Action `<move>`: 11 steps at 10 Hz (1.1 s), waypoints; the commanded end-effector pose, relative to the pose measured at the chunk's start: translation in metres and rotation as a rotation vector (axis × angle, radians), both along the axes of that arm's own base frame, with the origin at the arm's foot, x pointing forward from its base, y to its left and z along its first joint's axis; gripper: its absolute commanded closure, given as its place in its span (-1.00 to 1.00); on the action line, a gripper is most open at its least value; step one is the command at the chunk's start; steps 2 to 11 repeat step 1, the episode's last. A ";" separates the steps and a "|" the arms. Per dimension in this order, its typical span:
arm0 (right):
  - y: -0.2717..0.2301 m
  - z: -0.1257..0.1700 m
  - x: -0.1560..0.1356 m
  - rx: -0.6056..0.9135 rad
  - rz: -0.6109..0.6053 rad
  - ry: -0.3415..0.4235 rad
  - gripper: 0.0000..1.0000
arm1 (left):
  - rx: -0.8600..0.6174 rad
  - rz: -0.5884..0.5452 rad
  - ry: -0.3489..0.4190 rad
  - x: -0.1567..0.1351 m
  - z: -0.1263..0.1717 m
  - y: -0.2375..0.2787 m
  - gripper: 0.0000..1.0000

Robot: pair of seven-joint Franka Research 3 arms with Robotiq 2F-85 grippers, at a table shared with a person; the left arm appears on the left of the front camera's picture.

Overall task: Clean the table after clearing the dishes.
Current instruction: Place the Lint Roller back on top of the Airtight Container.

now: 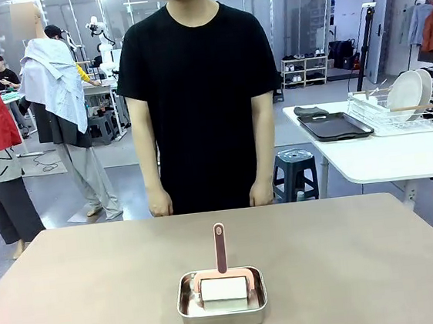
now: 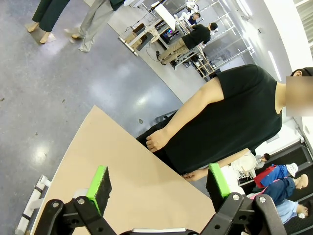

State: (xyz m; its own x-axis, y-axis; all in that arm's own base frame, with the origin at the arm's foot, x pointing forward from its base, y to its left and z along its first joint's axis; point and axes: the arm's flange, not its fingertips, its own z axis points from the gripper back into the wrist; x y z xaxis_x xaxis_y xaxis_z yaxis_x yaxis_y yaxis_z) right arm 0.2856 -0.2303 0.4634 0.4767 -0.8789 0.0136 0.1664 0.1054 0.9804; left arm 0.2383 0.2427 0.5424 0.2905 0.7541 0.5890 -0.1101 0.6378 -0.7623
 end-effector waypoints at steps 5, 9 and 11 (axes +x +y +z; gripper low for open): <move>0.000 0.003 -0.003 -0.002 0.004 0.012 -1.00 | -0.001 0.005 0.012 -0.002 0.002 0.000 -1.00; 0.000 0.003 -0.003 -0.002 0.004 0.012 -1.00 | -0.001 0.005 0.012 -0.002 0.002 0.000 -1.00; 0.000 0.003 -0.003 -0.002 0.004 0.012 -1.00 | -0.001 0.005 0.012 -0.002 0.002 0.000 -1.00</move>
